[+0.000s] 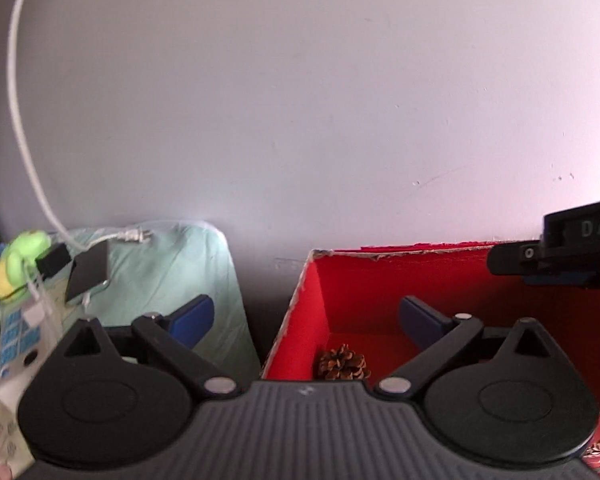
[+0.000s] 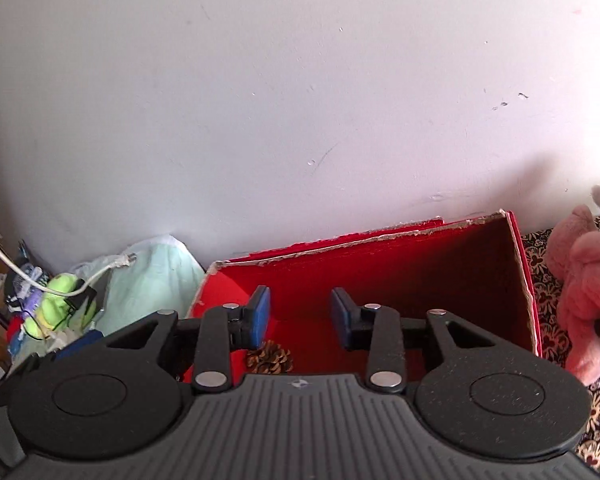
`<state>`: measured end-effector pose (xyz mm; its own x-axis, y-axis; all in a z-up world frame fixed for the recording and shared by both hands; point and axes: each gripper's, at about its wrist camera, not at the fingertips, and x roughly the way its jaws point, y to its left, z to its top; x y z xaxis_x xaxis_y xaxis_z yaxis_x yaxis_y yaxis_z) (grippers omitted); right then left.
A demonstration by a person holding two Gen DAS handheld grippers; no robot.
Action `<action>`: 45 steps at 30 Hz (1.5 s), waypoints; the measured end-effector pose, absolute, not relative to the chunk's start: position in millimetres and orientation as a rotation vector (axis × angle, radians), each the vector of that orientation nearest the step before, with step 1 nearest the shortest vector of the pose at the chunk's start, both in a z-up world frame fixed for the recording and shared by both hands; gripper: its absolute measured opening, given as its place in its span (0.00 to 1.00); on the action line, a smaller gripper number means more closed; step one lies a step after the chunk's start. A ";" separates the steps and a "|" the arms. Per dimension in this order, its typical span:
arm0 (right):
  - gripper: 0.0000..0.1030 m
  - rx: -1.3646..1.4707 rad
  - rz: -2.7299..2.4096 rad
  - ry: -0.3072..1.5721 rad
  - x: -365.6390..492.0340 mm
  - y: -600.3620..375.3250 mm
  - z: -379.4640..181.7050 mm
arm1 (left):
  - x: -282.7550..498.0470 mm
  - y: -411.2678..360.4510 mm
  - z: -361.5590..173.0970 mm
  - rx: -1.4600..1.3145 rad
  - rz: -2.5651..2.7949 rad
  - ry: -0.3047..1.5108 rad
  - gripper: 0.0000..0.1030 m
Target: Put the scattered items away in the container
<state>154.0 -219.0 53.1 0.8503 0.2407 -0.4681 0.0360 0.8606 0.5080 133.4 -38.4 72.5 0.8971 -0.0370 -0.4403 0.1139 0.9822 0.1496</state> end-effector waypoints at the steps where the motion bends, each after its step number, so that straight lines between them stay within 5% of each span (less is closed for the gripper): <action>1: 0.39 0.537 0.128 0.525 141.1 -216.9 53.3 | 112.9 -11.3 67.2 0.152 -0.067 0.431 0.98; 6: 0.39 0.551 0.266 0.452 90.8 -203.3 39.9 | 92.7 -3.1 27.1 0.183 -0.014 0.366 1.00; 13: 0.31 0.400 0.384 0.514 67.8 -172.3 0.1 | 47.7 17.3 -16.6 0.209 -0.021 0.512 0.99; 17: 0.27 0.403 0.379 0.603 66.6 -165.7 -19.7 | 60.0 30.0 -31.0 0.101 -0.033 0.644 0.70; 21: 0.27 0.303 0.376 0.589 56.0 -151.2 -21.9 | 80.3 36.5 -41.1 -0.011 -0.048 0.754 0.58; 37: 0.25 0.231 0.369 0.654 84.0 -130.9 -37.5 | 110.0 18.4 -62.9 -0.144 -0.168 0.922 0.50; 45: 0.19 0.220 0.361 0.747 107.8 -122.2 -49.1 | 118.8 14.2 -70.1 -0.119 -0.180 0.948 0.21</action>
